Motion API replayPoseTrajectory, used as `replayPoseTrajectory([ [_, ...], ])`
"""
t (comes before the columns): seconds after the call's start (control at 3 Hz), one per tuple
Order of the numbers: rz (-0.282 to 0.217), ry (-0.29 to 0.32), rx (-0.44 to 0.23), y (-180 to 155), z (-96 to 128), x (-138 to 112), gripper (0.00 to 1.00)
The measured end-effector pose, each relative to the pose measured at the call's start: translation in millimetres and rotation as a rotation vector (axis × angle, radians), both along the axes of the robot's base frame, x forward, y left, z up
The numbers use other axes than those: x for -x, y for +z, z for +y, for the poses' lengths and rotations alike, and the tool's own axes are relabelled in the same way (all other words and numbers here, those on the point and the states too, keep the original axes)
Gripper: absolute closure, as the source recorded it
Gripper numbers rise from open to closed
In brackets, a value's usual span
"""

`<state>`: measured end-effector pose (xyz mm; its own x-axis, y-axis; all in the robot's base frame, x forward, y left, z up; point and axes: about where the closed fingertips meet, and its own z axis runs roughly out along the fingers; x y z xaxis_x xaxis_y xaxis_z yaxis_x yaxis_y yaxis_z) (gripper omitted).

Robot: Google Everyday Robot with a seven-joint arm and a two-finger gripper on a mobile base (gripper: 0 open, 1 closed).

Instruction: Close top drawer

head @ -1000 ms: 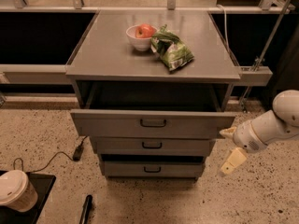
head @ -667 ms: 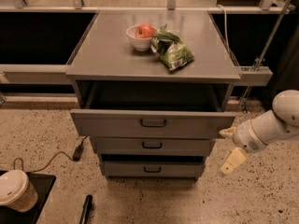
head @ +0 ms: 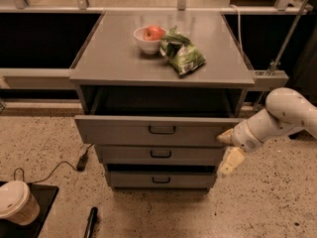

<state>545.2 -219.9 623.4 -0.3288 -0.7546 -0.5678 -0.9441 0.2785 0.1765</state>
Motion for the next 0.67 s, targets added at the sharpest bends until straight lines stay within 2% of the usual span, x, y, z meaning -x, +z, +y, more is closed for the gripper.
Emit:
replayPoseTrajectory([
  [0.33, -0.023, 0.042, -0.005, -2, 22, -27, 0.0],
  [0.67, -0.061, 0.071, 0.004, 5, 39, -43, 0.0],
])
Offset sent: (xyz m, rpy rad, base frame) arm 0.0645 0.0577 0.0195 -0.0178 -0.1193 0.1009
